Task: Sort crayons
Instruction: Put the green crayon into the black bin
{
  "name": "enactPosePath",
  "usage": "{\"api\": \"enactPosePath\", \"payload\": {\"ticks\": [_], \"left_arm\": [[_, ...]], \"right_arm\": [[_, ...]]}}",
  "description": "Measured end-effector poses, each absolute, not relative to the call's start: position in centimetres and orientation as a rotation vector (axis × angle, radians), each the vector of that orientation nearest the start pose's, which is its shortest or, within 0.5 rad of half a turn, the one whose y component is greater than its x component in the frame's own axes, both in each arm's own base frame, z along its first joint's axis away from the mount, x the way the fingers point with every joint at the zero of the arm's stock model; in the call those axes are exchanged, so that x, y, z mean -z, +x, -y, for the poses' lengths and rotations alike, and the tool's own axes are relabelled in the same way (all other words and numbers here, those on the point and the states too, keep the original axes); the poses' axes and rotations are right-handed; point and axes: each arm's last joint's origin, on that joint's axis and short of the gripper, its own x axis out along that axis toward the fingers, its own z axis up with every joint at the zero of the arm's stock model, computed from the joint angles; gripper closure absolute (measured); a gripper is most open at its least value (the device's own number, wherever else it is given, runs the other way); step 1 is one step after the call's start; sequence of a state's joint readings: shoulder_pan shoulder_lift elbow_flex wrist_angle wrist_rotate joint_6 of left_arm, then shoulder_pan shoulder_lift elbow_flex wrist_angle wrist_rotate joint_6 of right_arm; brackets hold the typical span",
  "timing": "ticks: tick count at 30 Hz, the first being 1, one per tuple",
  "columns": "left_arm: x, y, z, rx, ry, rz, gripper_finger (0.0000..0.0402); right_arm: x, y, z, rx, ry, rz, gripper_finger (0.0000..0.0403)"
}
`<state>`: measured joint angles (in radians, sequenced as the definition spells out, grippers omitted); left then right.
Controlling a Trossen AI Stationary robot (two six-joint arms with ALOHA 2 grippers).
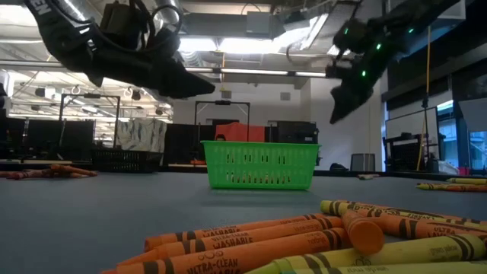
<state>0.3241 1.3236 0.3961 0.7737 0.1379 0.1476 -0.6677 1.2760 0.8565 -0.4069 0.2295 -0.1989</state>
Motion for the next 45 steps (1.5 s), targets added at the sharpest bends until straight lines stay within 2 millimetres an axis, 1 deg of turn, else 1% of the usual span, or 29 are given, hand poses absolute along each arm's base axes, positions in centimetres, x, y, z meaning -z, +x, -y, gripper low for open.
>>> {"api": "enactPosePath", "payload": {"ticks": [5, 8, 11, 13, 16, 21, 25, 31, 40, 43, 45], "left_arm": [[-18.5, 23.5, -7.0, -0.164, 0.141, -0.166, 0.0285], [-18.4, 23.5, -7.1, -0.194, 0.158, -0.171, 0.0285], [-18.4, 23.5, -7.1, -0.204, 0.159, -0.172, 0.0285], [-18.4, 23.5, -7.1, -0.205, 0.159, -0.173, 0.0285], [-18.4, 23.5, -7.1, -0.203, 0.158, -0.173, 0.0285], [-18.4, 23.5, -7.1, -0.201, 0.154, -0.174, 0.0285], [-18.4, 23.5, -7.1, -0.201, 0.153, -0.174, 0.0285], [-18.4, 23.5, -7.1, -0.201, 0.154, -0.174, 0.0285], [-18.4, 23.5, -7.1, -0.201, 0.154, -0.174, 0.0285], [-18.4, 23.5, -7.1, -0.2, 0.154, -0.174, 0.0285], [-18.4, 23.5, -7.1, -0.2, 0.154, -0.174, 0.0285]], "right_arm": [[-22.0, 19.3, 19.0, 0.744, 0.13, -1.11, 0.0178], [-21.1, 19.4, 20.0, 0.728, 0.19, -1.239, 0.0178], [-20.5, 19.9, 20.5, 0.698, 0.236, -1.358, 0.0178], [-20.2, 20.3, 20.9, 0.657, 0.219, -1.424, 0.0178], [-19.6, 20.7, 21.3, 0.563, 0.123, -1.496, 0.0178], [-18.1, 20.4, 21.1, 0.382, -0.04, -1.625, 0.0178], [-17.2, 20.1, 20.9, 0.293, -0.085, -1.675, 0.0178], [-16.1, 20.3, 21.0, 0.225, -0.11, -1.711, 0.0178], [-13.8, 20.8, 21.7, 0.208, -0.145, -1.775, 0.0178], [-13.5, 20.9, 21.8, 0.198, -0.14, -1.787, 0.0187], [-13.4, 20.8, 21.8, 0.196, -0.139, -1.789, 0.0204]]}}
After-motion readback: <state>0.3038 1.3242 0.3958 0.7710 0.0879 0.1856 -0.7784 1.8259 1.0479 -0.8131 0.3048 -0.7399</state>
